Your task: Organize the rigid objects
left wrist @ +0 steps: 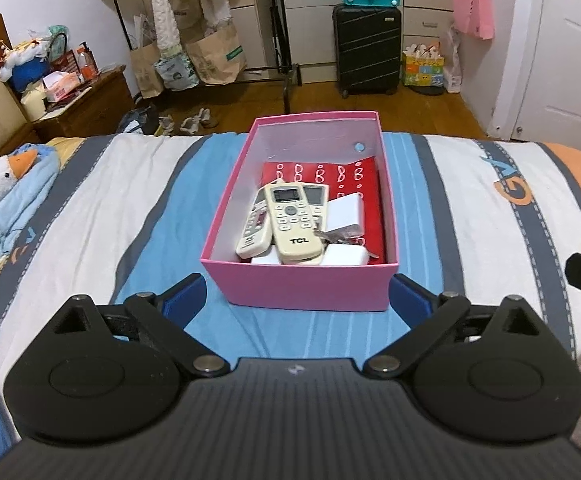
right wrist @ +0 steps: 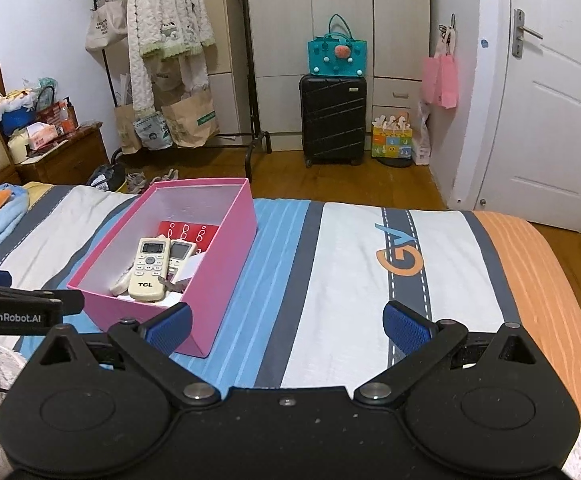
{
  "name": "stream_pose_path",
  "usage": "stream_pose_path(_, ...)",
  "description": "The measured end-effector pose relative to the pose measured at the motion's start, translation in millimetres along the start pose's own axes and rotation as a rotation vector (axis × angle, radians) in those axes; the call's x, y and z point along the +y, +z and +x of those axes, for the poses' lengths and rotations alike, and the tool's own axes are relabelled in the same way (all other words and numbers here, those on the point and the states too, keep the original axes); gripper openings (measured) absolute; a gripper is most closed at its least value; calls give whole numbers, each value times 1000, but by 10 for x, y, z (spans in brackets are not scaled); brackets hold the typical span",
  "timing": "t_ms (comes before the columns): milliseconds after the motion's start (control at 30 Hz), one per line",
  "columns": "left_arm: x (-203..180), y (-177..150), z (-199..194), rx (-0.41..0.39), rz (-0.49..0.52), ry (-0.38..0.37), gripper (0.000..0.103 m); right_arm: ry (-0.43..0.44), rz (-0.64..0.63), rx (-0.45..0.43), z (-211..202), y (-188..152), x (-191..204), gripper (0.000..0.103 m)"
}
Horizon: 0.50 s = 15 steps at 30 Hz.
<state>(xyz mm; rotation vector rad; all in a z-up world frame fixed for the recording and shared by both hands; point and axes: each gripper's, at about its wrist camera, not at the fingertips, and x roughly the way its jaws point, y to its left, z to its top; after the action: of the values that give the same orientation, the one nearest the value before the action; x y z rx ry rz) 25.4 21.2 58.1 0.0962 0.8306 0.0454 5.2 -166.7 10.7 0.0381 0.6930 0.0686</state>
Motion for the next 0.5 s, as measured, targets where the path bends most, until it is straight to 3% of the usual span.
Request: stream_pose_path(500,-16,-26,97,45,13,9,99,-1,-8,27,74,-16,32,103)
